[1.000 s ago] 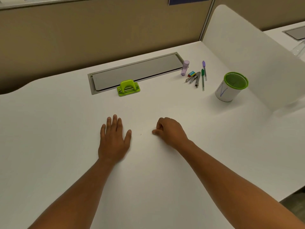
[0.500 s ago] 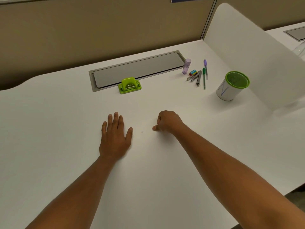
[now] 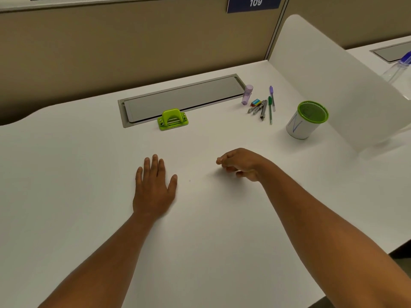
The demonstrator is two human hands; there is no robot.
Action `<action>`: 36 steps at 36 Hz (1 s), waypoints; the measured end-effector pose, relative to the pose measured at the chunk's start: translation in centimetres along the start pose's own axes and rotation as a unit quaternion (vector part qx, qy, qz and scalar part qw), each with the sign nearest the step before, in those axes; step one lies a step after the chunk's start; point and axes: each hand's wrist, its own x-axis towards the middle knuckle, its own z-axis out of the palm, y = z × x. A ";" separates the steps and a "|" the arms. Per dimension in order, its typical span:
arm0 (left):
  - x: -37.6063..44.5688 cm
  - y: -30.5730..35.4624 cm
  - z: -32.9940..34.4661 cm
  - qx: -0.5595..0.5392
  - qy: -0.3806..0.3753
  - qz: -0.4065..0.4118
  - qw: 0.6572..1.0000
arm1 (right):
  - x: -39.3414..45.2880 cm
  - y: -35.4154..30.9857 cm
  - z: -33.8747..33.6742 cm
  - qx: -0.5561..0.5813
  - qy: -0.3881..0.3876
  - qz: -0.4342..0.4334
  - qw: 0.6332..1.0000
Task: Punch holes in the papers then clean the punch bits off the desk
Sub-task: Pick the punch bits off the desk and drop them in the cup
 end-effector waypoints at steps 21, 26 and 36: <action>0.0 -0.1 0.1 0.012 0.005 0.003 1.000 | -1.7 0.2 -19.8 -0.027 0.536 -0.092 0.839; 0.0 -0.2 0.2 0.007 0.005 0.001 1.000 | -0.9 1.1 -21.4 -0.091 0.549 -0.070 0.828; 0.0 0.0 0.3 0.009 0.009 0.002 1.000 | -0.2 1.0 -21.5 -0.214 0.523 -0.057 0.823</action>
